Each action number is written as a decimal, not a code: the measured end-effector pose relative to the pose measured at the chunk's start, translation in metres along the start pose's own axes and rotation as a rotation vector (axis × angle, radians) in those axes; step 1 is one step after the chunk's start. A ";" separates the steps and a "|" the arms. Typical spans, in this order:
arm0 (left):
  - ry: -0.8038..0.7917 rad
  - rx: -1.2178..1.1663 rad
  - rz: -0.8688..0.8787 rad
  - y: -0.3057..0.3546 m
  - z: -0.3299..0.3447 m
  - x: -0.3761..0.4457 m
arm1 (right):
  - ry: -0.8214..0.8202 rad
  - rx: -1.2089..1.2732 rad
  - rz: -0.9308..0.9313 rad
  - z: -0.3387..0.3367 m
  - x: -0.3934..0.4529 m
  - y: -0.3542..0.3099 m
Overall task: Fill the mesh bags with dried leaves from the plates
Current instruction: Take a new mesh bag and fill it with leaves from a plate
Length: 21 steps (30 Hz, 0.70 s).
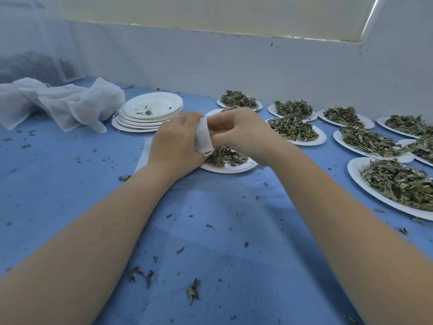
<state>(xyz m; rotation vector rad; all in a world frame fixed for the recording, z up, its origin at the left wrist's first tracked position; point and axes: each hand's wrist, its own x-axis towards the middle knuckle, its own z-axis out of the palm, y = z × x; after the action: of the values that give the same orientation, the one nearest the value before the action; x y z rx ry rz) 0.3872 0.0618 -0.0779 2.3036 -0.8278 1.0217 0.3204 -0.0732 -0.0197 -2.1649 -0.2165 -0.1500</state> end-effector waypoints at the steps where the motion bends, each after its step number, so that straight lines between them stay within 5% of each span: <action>1: -0.002 -0.002 0.006 0.001 0.000 0.000 | 0.074 -0.017 -0.005 0.003 0.000 0.000; 5: 0.044 -0.009 0.070 0.006 -0.005 0.001 | 0.278 -0.117 -0.073 0.019 0.002 -0.001; 8: 0.058 0.000 0.113 0.008 -0.009 -0.001 | 0.114 -0.289 -0.098 0.018 0.003 -0.001; 11: 0.044 0.018 0.102 0.008 -0.009 0.000 | -0.056 -0.146 -0.088 0.007 0.001 0.001; 16: 0.101 0.042 0.034 0.007 -0.010 0.002 | 0.278 0.108 -0.133 0.008 0.002 0.004; 21: 0.101 0.035 0.103 0.009 -0.010 0.000 | 0.114 -0.060 -0.112 0.017 0.003 0.004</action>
<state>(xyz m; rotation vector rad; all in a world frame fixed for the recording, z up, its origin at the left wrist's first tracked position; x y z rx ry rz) 0.3769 0.0618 -0.0702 2.2372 -0.9015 1.1956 0.3246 -0.0614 -0.0315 -2.1965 -0.2700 -0.3472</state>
